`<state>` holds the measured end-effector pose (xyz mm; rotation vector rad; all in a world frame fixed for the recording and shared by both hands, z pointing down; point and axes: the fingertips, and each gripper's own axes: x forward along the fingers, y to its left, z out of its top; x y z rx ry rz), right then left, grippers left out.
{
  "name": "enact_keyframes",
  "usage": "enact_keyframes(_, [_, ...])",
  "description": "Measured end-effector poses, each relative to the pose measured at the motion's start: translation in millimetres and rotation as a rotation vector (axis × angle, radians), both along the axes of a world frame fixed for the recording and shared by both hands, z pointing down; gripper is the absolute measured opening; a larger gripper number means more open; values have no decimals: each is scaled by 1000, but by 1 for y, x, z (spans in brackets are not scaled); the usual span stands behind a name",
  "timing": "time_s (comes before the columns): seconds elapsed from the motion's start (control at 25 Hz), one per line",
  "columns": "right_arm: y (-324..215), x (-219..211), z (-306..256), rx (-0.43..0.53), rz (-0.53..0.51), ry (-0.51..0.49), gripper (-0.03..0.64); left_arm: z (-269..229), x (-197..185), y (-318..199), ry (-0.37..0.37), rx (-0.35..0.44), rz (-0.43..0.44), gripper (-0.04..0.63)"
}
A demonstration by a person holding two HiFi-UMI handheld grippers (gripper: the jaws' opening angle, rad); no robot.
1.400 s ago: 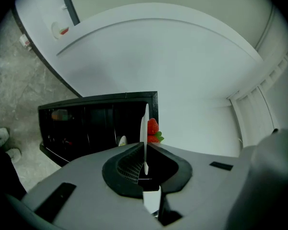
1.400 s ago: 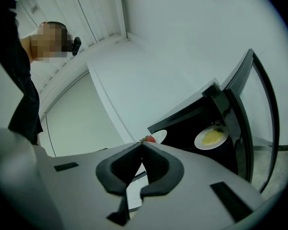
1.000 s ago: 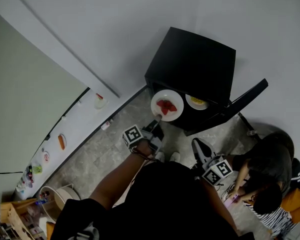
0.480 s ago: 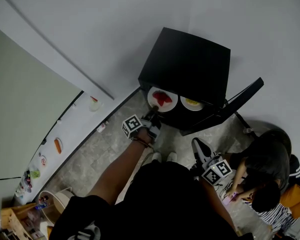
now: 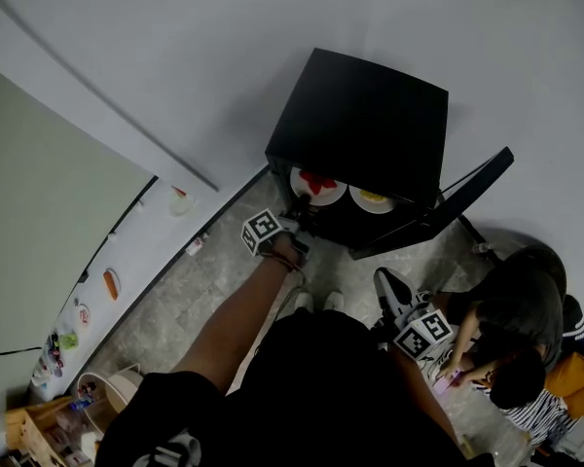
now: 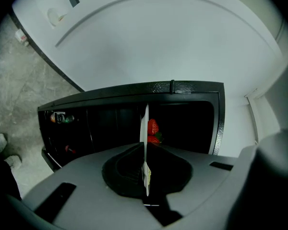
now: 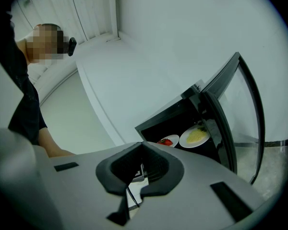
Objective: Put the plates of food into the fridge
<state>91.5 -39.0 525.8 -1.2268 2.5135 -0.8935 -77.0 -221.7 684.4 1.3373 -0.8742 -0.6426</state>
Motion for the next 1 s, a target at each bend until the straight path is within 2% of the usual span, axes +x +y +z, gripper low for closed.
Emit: enact_keyframes(1.0, [4, 11, 9, -25, 52, 15, 25, 9, 13, -46, -9, -31, -8, 34])
